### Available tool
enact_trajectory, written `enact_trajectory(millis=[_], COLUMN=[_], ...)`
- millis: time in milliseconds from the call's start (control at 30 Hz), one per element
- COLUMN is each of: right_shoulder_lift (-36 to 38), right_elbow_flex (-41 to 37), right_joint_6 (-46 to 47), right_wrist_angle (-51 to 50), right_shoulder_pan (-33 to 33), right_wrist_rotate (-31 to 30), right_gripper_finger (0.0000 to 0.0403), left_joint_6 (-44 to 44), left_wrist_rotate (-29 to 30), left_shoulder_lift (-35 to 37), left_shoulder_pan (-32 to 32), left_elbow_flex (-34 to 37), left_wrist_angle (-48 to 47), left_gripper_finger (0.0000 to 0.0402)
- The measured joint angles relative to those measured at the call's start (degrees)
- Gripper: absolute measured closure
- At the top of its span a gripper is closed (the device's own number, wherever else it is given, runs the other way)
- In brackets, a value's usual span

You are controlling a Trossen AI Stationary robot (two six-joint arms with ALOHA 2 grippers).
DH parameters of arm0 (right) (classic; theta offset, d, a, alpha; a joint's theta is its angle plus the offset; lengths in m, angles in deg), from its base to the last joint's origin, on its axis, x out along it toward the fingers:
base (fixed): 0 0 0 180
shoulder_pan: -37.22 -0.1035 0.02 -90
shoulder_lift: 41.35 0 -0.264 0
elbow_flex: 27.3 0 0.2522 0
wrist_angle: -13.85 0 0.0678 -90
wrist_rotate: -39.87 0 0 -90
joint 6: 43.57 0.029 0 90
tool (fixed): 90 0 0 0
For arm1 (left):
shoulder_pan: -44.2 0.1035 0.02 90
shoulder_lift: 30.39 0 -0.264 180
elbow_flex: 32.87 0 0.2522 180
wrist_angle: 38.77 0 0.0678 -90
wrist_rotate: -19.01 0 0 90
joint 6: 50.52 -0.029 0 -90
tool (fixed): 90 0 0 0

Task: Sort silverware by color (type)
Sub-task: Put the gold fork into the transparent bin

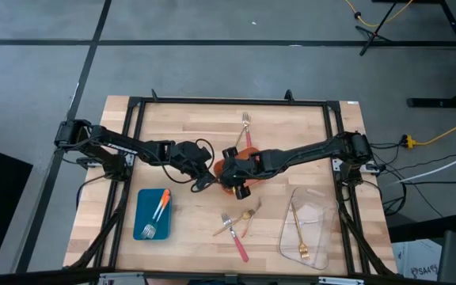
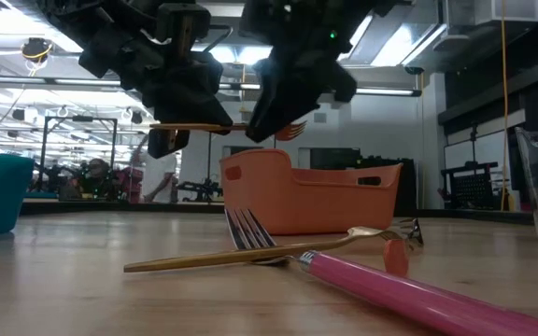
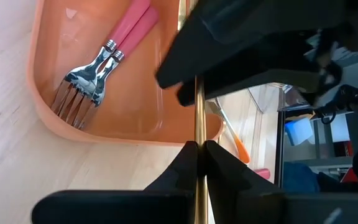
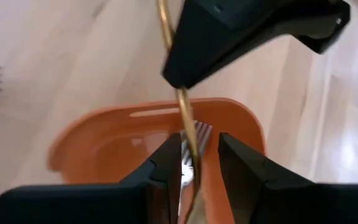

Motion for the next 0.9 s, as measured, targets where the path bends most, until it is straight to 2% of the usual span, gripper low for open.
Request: enact_trajectory(millis=[300,667,900], right_shoulder_lift=[0.0,0.0,0.0], right_elbow_flex=[0.0,0.0,0.0], right_joint_6=[0.1,0.0,0.1], right_wrist_angle=[1.2,0.7,0.6], right_shoulder_pan=[0.0,0.0,0.0], right_wrist_rotate=[-0.9,0.0,0.1], right_gripper_finger=[0.031,0.0394,0.0396], left_joint_6=[0.0,0.0,-0.4], left_wrist_rotate=[0.0,0.4,1.2], left_shoulder_lift=[0.0,0.0,0.0], left_shoulder_pan=[0.0,0.0,0.0], left_elbow_flex=[0.0,0.0,0.0], left_wrist_angle=[0.0,-0.1,-0.1], left_gripper_finger=[0.0389,0.0389,0.0382])
